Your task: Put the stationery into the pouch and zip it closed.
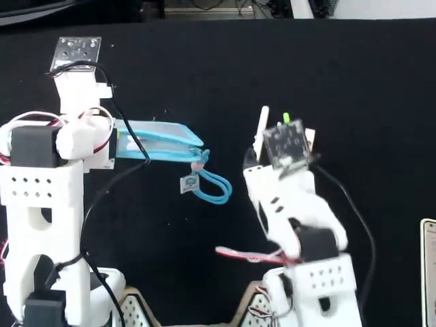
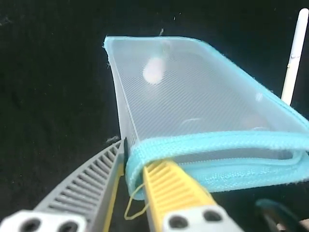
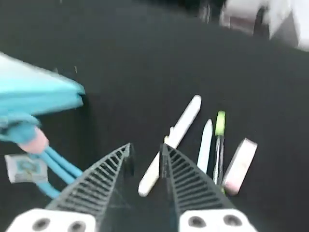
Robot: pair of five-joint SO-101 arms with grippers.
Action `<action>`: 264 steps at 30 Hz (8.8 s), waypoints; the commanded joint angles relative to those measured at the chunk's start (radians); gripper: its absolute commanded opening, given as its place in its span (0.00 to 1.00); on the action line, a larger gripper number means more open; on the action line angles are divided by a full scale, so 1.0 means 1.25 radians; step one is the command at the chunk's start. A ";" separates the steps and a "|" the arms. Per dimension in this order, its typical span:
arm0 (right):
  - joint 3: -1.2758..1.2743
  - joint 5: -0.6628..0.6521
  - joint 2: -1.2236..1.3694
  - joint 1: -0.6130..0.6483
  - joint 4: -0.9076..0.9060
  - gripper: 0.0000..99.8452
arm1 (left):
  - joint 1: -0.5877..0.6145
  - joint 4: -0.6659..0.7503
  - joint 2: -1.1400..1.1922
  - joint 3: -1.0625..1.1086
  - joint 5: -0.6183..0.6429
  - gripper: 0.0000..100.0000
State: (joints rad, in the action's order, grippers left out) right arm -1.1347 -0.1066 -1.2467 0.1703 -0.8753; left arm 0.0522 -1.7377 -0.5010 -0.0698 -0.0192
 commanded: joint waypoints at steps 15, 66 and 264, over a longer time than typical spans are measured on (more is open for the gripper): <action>0.580 0.173 0.822 -0.104 -0.055 0.18 | -0.008 0.002 -0.010 -0.045 -0.007 0.03; 2.241 0.169 2.025 -0.145 -0.632 0.02 | -0.008 0.001 -0.010 -0.044 -0.004 0.03; 0.492 -0.081 0.395 -0.128 -0.210 0.11 | -0.008 0.002 -0.010 -0.028 -0.004 0.03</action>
State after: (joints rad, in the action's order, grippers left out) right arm -0.5777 -0.2202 -0.9244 0.0506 -1.1347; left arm 0.0506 -1.7377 -0.5010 -0.0698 -0.0207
